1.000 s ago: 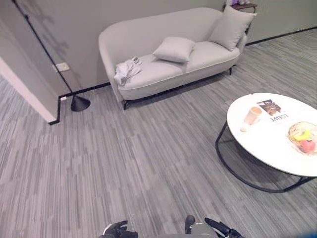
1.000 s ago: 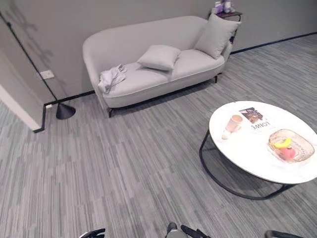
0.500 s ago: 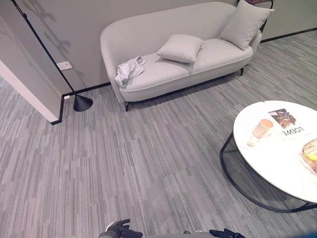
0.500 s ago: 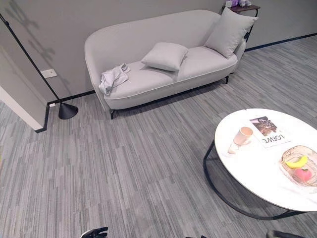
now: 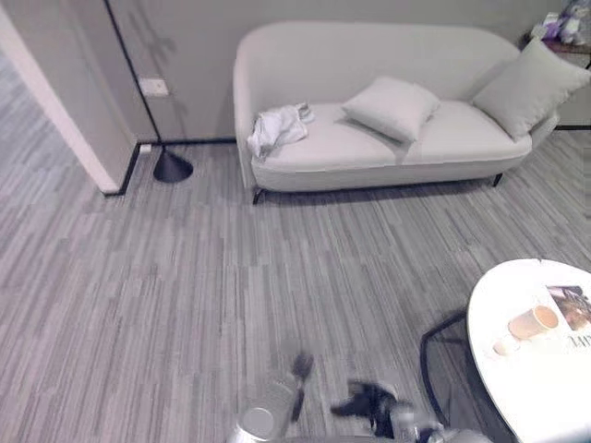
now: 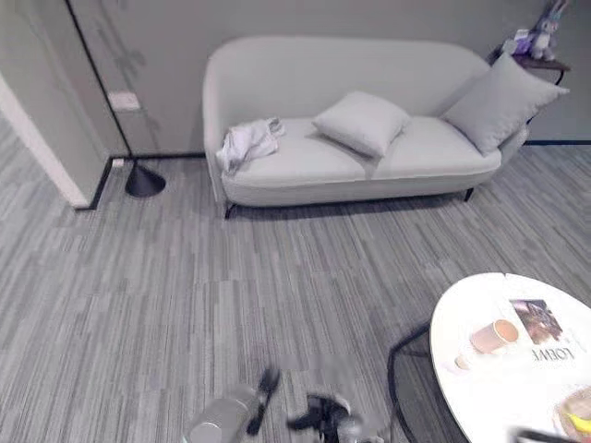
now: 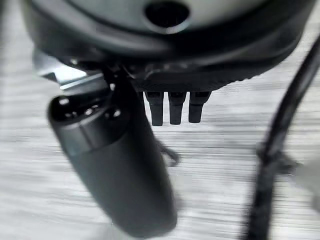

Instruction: Hang the clothes on the sofa on the clothes rack.

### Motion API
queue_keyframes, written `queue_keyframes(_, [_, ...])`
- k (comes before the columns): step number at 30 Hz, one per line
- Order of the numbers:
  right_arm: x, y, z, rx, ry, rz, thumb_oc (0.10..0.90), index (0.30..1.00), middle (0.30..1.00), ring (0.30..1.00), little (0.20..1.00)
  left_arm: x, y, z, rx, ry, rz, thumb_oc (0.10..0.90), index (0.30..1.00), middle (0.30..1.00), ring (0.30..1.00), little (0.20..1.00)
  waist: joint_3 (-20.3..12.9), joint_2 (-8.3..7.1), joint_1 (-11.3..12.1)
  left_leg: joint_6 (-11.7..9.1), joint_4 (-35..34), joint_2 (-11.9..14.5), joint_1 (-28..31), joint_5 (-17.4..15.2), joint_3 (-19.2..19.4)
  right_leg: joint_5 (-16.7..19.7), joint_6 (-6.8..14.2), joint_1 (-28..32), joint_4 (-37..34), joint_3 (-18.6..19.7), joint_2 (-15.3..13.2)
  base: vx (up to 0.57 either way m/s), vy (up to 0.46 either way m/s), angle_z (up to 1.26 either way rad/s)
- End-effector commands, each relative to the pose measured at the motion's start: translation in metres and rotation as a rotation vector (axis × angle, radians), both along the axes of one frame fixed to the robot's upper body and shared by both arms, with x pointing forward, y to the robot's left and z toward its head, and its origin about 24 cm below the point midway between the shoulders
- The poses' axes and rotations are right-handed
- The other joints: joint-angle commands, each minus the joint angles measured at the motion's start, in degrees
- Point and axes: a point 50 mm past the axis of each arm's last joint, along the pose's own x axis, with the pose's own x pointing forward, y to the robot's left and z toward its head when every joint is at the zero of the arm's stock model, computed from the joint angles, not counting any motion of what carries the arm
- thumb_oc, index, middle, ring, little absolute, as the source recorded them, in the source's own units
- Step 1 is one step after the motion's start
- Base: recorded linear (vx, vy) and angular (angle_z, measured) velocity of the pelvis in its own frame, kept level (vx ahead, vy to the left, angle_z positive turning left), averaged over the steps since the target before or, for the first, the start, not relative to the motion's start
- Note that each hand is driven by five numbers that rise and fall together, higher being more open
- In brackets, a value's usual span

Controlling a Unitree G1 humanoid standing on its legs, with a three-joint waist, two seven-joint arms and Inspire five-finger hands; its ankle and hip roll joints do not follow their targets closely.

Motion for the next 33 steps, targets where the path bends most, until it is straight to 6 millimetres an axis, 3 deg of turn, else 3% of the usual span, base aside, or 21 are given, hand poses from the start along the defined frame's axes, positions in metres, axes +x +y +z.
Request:
queue_keyframes(1, [0.021, -0.012, 0.006, -0.023, -0.065, 0.056, 0.8, 0.9, 0.9, 0.9, 0.9, 0.031, -0.003, -0.001, -0.014, -0.078, -0.124, 0.8, 0.9, 0.9, 0.9, 0.9, -2.6, -0.69, 3.0, 0.2, -10.1, 0.5, 6.3, 1.9, -2.2, 20.7, 8.8, -6.4, 11.1, 2.0, -5.1, 0.6, 0.405, 0.39])
queue_keyframes(2, [0.019, -0.011, 0.005, -0.014, -0.061, 0.048, 0.8, 0.9, 0.9, 0.9, 0.9, 0.039, -0.005, -0.001, -0.008, -0.089, -0.205, 0.8, 0.9, 0.9, 0.9, 0.9, -2.8, -0.56, 2.1, 1.1, -11.0, -0.3, 8.8, 1.1, -2.3, 28.4, 10.3, -7.5, 16.9, 0.6, -7.2, 0.37, 0.263, -0.03])
queue_keyframes(4, [0.018, -0.016, 0.005, -0.031, -0.063, 0.043, 0.8, 0.9, 0.9, 0.9, 0.9, 0.05, -0.004, 0.0, 0.005, -0.109, -0.262, 0.8, 0.9, 0.9, 0.9, 0.9, -2.8, 2.18, -0.5, 2.5, -12.2, 0.5, 14.3, -0.7, -5.2, 32.0, 9.8, -12.6, 28.9, -2.3, -10.1, 0.57, 0.371, 0.07])
queue_keyframes(5, [0.019, -0.018, 0.006, -0.041, -0.071, 0.041, 0.8, 0.9, 0.9, 0.9, 0.9, 0.071, -0.003, 0.002, 0.025, -0.144, -0.368, 0.8, 0.9, 0.9, 0.9, 0.9, -2.0, 4.28, -3.7, 3.1, -13.2, 1.4, 18.8, -3.1, -7.3, 26.4, 7.7, -17.5, 35.3, -4.8, -12.2, 0.48, 0.263, 0.35])
queue_keyframes(6, [0.019, -0.018, 0.006, -0.041, -0.072, 0.041, 0.8, 0.9, 0.9, 0.9, 0.9, 0.071, -0.004, 0.002, 0.024, -0.144, -0.368, 0.8, 0.9, 0.9, 0.9, 0.9, -2.1, 4.42, -3.7, 3.1, -13.2, 1.5, 18.6, -3.0, -7.4, 26.5, 7.6, -17.5, 35.1, -5.0, -12.1, 0.57, 0.143, 0.26])
queue_keyframes(7, [0.022, -0.017, 0.007, -0.038, -0.089, 0.025, 0.8, 0.9, 0.9, 0.9, 0.9, 0.091, -0.006, 0.005, 0.032, -0.197, -0.39, 0.8, 0.9, 0.9, 0.9, 0.9, -0.9, 5.23, -6.7, 2.5, -13.2, 2.3, 22.2, -5.3, -10.1, 18.9, 4.9, -23.8, 32.6, -4.4, -9.0, 0.25, -0.01, 1.0])
queue_keyframes(8, [0.022, -0.018, 0.007, -0.038, -0.089, 0.025, 0.8, 0.9, 0.9, 0.9, 0.9, 0.091, -0.006, 0.005, 0.032, -0.197, -0.39, 0.8, 0.9, 0.9, 0.9, 0.9, -1.0, 5.42, -6.8, 2.4, -13.2, 2.5, 22.1, -5.3, -10.2, 19.1, 4.8, -23.7, 32.3, -4.7, -8.8, 0.37, -0.05, 1.07])
queue_keyframes(12, [0.031, -0.02, 0.009, -0.016, -0.127, -0.072, 0.8, 0.9, 0.9, 0.9, 0.9, 0.117, -0.007, 0.01, 0.051, -0.282, -0.382, 0.8, 0.9, 0.9, 0.9, 0.9, 0.3, 4.75, -10.3, 0.9, -13.2, 3.2, 26.6, -8.9, -14.2, 18.3, 4.5, -28.4, 16.0, -1.5, -4.4, 0.38, -0.134, 0.78])
queue_keyframes(13, [0.033, -0.023, 0.01, -0.018, -0.138, -0.117, 0.8, 0.9, 0.9, 0.9, 0.9, 0.132, -0.01, 0.014, 0.064, -0.332, -0.393, 0.8, 0.9, 0.9, 0.9, 0.9, 1.0, 3.38, -12.8, -0.1, -13.2, 3.0, 30.5, -12.5, -17.7, 22.0, 5.9, -30.7, -0.7, 3.1, -2.5, 0.56, -0.168, 0.41])
queue_keyframes(16, [0.023, -0.029, 0.008, -0.002, -0.103, -0.218, 0.8, 0.9, 0.9, 0.9, 0.9, 0.136, -0.025, 0.012, 0.032, -0.336, -0.426, 0.8, 0.9, 0.9, 0.9, 0.9, 1.8, 2.67, -16.9, -0.9, -13.2, 4.2, 35.7, -16.1, -24.1, 28.0, 8.7, -37.0, -11.0, 14.6, -0.9, 0.64, -0.126, 0.67])
queue_keyframes(18, [0.02, -0.031, 0.008, 0.006, -0.103, -0.254, 0.8, 0.9, 0.9, 0.9, 0.9, 0.124, -0.026, 0.009, 0.016, -0.301, -0.414, 0.8, 0.9, 0.9, 0.9, 0.9, 0.8, 2.21, -16.6, -1.7, -13.2, 5.6, 36.8, -17.8, -24.4, 27.9, 8.7, -35.3, -11.3, 14.4, -1.2, 0.61, -0.188, 1.12])
queue_keyframes(19, [0.02, -0.033, 0.008, 0.004, -0.101, -0.251, 0.8, 0.9, 0.9, 0.9, 0.9, 0.1, -0.021, 0.004, 0.006, -0.228, -0.344, 0.8, 0.9, 0.9, 0.9, 0.9, -0.4, 1.4, -16.4, -2.0, -12.7, 8.6, 38.6, -19.3, -23.6, 30.0, 8.2, -34.0, -9.4, 13.0, -1.4, 0.66, -0.249, 1.35])
queue_keyframes(21, [0.014, -0.035, 0.007, -0.007, -0.08, -0.241, 0.8, 0.9, 0.9, 0.9, 0.9, 0.083, -0.017, 0.001, 0.004, -0.181, -0.305, 0.8, 0.9, 0.9, 0.9, 0.9, -1.2, 1.89, -16.1, -2.7, -11.3, 11.0, 39.5, -18.3, -23.2, 29.0, 7.4, -33.2, -7.5, 12.6, -0.1, 0.53, -0.211, 0.72])
queue_keyframes(25, [0.015, -0.045, 0.008, -0.038, -0.096, -0.272, 0.8, 0.9, 0.9, 0.9, 0.9, 0.066, -0.009, 0.0, 0.01, -0.143, -0.247, 0.8, 0.9, 0.9, 0.9, 0.9, -1.7, 3.18, -14.9, -6.3, 3.0, 13.8, 33.9, -7.2, -23.2, 25.8, 5.5, -27.6, -8.2, 10.4, 2.0, 0.52, -0.134, 0.59])
queue_keyframes(26, [0.023, -0.052, 0.011, -0.059, -0.128, -0.322, 0.8, 0.9, 0.9, 0.9, 0.9, 0.07, -0.006, 0.002, 0.027, -0.155, -0.247, 0.8, 0.9, 0.9, 0.9, 0.9, -0.6, 1.52, -14.3, -7.0, 13.1, 13.0, 27.7, -0.3, -21.3, 24.2, 3.9, -24.2, -9.4, 9.7, 1.3, 0.37, -0.122, 0.46])
queue_keyframes(27, [0.023, -0.052, 0.012, -0.059, -0.128, -0.322, 0.8, 0.9, 0.9, 0.9, 0.9, 0.07, -0.006, 0.002, 0.027, -0.155, -0.247, 0.8, 0.9, 0.9, 0.9, 0.9, -0.6, 1.56, -14.3, -6.9, 13.6, 13.0, 27.5, -0.6, -21.3, 24.2, 4.0, -24.2, -9.4, 9.6, 1.3, 0.42, -0.28, 0.47])
queue_keyframes(28, [0.041, -0.059, 0.018, -0.078, -0.181, -0.376, 0.8, 0.9, 0.9, 0.9, 0.9, 0.083, -0.003, 0.004, 0.055, -0.197, -0.237, 0.8, 0.9, 0.9, 0.9, 0.9, 1.8, -1.16, -12.5, -4.9, 25.4, 13.1, 18.9, 1.3, -16.5, 22.7, 2.1, -21.3, -10.0, 8.6, -0.2, 0.25, -0.255, 0.3])
queue_keyframes(29, [0.053, -0.062, 0.022, -0.079, -0.207, -0.396, 0.8, 0.9, 0.9, 0.9, 0.9, 0.094, -0.004, 0.006, 0.067, -0.228, -0.248, 0.8, 0.9, 0.9, 0.9, 0.9, 3.2, -1.71, -11.1, -3.7, 30.0, 14.2, 14.7, -1.6, -13.2, 21.8, 1.4, -20.0, -10.0, 8.2, -0.2, 0.25, -0.26, 0.23])
queue_keyframes(30, [0.054, -0.062, 0.022, -0.078, -0.208, -0.396, 0.8, 0.9, 0.9, 0.9, 0.9, 0.094, -0.004, 0.006, 0.068, -0.228, -0.248, 0.8, 0.9, 0.9, 0.9, 0.9, 3.1, -1.92, -11.3, -3.7, 29.9, 14.0, 14.5, -1.3, -13.3, 21.8, 1.4, -20.2, -10.0, 8.2, -0.5, 0.27, -0.138, 0.29])
queue_keyframes(31, [0.071, -0.069, 0.03, -0.086, -0.26, -0.415, 0.8, 0.9, 0.9, 0.9, 0.9, 0.11, -0.008, 0.008, 0.068, -0.274, -0.293, 0.8, 0.9, 0.9, 0.9, 0.9, 3.9, -2.24, -9.4, -3.3, 28.9, 13.7, 9.1, -6.0, -8.5, 20.0, 1.2, -17.0, -10.8, 6.9, -1.0, 0.19, -0.063, 0.37])
queue_keyframes(33, [0.077, -0.072, 0.034, -0.082, -0.283, -0.425, 0.8, 0.9, 0.9, 0.9, 0.9, 0.112, -0.008, 0.009, 0.067, -0.282, -0.319, 0.8, 0.9, 0.9, 0.9, 0.9, 3.9, -2.46, -8.6, -3.3, 26.9, 11.5, 6.5, -8.1, -6.4, 19.5, 1.5, -15.9, -11.3, 6.5, -1.3, 0.28, -0.024, 0.29])
